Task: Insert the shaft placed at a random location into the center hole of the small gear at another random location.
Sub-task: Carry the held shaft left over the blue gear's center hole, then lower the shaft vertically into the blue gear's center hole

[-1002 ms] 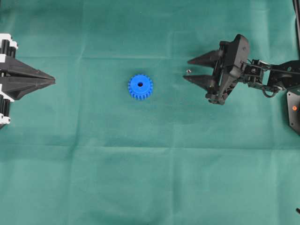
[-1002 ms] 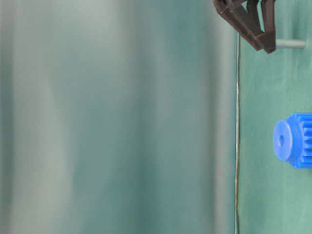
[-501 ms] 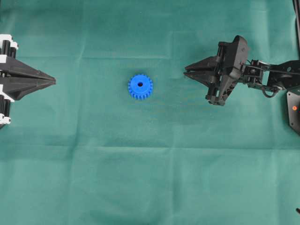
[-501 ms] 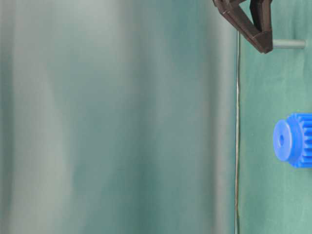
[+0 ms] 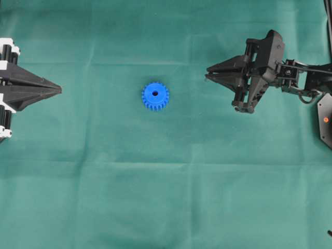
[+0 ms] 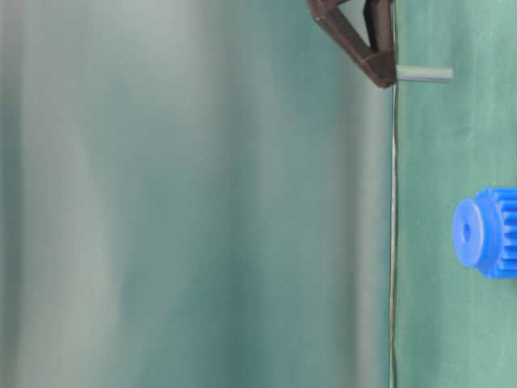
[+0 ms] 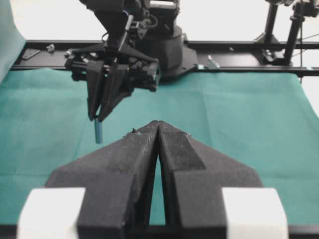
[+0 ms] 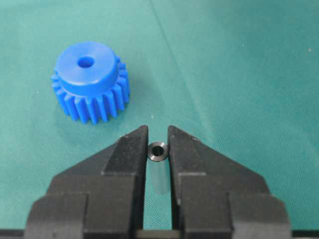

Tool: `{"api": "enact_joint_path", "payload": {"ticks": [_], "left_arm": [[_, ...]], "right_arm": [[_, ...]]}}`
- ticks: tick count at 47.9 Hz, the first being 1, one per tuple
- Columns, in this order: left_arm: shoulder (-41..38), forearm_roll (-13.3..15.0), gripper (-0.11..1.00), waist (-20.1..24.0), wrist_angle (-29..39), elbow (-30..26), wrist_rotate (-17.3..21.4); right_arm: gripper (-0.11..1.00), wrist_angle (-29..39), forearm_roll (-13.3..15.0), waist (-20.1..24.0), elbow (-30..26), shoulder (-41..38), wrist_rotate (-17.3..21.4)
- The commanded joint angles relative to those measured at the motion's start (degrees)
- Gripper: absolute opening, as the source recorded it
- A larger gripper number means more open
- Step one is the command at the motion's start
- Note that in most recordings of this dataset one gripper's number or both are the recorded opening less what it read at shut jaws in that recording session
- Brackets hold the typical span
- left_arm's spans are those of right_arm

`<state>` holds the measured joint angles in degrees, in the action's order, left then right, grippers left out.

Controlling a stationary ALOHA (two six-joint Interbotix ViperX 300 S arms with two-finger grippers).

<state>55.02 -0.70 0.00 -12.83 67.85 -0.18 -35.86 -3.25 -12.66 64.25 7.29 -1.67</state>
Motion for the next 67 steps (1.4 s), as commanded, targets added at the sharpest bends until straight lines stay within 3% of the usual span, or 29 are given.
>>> {"api": "enact_joint_path", "payload": {"ticks": [1,21,67], "left_arm": [[-0.5,-0.1,0.0,0.1,-0.1,-1.1,-0.1],[-0.5,-0.1,0.0,0.1,0.3,-1.1,-0.3],[-0.5,-0.1,0.0,0.1,0.4,-1.1,-0.2]], "right_arm": [[0.12,1.2,0.1,-0.2,-1.3,1.9,-0.8],[0.12,1.6,0.1,0.5,-3.3,1.0,-0.8],[0.12,11.3,0.9,6.5,-25.7,-13.3,-1.0]]}}
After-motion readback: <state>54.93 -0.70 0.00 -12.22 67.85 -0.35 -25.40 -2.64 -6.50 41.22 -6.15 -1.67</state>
